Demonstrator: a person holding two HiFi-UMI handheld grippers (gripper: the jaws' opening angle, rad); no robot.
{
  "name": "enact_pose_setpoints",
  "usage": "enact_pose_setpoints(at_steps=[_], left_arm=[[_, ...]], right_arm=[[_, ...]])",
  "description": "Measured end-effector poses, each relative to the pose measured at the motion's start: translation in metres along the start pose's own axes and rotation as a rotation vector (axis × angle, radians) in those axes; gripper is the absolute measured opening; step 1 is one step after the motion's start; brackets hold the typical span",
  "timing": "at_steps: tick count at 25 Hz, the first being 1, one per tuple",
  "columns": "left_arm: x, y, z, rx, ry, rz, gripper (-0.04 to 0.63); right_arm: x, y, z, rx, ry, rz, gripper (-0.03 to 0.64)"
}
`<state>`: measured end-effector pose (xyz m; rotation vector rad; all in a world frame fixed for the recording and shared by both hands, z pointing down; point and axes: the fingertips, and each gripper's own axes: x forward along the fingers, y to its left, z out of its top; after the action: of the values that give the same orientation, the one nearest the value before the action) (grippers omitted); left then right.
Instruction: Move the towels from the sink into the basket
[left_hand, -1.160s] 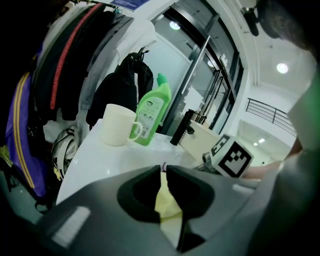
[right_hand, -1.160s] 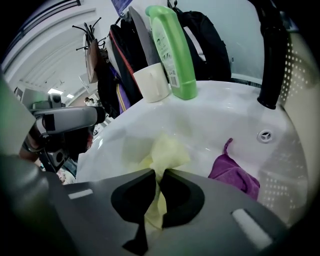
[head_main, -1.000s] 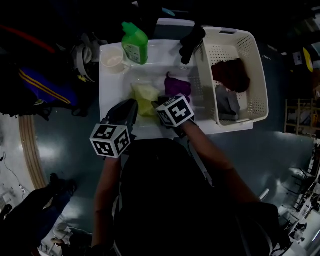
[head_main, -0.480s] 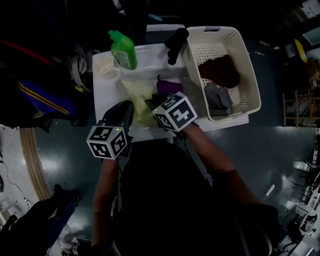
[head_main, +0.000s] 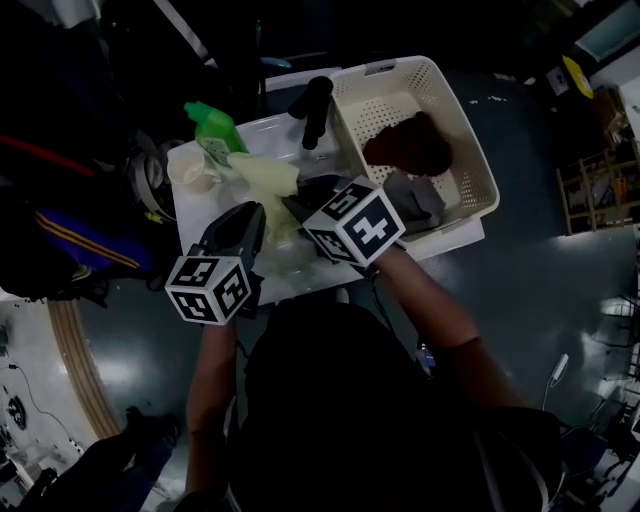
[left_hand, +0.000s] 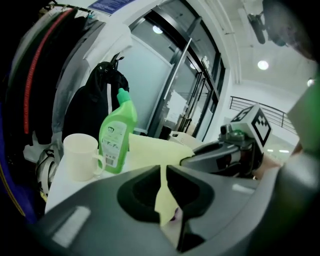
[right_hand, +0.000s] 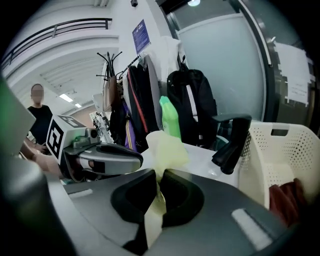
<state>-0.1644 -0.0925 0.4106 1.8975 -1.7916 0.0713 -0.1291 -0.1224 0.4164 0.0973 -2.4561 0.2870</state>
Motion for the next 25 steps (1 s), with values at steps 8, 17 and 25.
enact_pose_setpoints(at_steps=[8,17,25], left_arm=[[0.020,-0.031,0.040,0.047,-0.026,-0.081,0.040],[0.054,-0.077,0.059,0.099,-0.029,-0.194,0.040],[0.081,-0.106,0.062,0.124,-0.012,-0.254,0.040]], right_arm=[[-0.058,-0.032,0.039,-0.004,-0.123,-0.082,0.005],[-0.129,-0.089,0.060,0.018,-0.226,-0.236,0.005],[-0.178,-0.142,0.056,0.079,-0.282,-0.355,0.005]])
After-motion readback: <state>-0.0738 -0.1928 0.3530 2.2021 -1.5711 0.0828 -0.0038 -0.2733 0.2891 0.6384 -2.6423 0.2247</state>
